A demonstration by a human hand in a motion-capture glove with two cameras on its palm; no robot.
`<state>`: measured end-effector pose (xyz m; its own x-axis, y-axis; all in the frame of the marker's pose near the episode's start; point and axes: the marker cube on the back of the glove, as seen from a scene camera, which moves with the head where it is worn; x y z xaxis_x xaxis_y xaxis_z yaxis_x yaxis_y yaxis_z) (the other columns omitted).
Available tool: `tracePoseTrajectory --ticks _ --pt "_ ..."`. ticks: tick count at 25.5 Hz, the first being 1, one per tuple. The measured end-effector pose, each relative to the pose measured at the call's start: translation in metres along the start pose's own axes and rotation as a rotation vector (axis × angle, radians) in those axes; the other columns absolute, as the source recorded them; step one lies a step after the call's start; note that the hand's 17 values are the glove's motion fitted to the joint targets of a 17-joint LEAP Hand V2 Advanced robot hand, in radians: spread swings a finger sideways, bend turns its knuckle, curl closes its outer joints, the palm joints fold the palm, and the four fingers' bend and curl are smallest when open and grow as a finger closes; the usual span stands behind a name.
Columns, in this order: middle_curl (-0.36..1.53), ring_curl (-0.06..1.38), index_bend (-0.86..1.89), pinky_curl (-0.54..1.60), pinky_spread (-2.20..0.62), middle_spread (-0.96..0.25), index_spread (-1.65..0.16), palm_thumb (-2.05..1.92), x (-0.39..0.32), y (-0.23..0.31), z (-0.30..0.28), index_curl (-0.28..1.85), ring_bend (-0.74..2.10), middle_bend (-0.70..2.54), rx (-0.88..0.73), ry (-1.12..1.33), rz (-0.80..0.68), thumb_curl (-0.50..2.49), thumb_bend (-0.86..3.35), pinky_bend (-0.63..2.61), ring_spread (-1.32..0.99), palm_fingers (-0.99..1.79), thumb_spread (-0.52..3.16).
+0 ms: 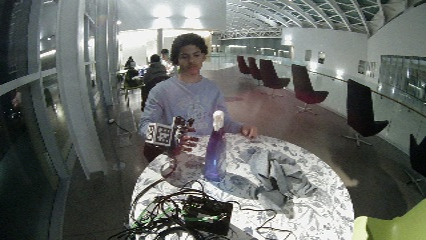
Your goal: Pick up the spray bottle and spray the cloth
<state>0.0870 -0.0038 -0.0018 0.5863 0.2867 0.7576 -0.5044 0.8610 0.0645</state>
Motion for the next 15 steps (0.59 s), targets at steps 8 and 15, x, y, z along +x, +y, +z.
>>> tracePoseTrajectory --ticks 8,15 --pt "0.35 0.24 0.08 0.34 0.21 -0.01 -0.38 0.45 0.007 -0.033 0.007 0.19 0.21 0.34 0.06 0.046 0.06 0.25 -0.02 0.44 0.04 0.38 0.97" --pt "0.34 0.27 0.04 0.37 0.21 0.02 -0.38 0.47 0.018 -0.087 0.014 0.15 0.28 0.28 0.111 0.12 0.097 0.26 -0.02 0.53 0.05 0.27 0.97"
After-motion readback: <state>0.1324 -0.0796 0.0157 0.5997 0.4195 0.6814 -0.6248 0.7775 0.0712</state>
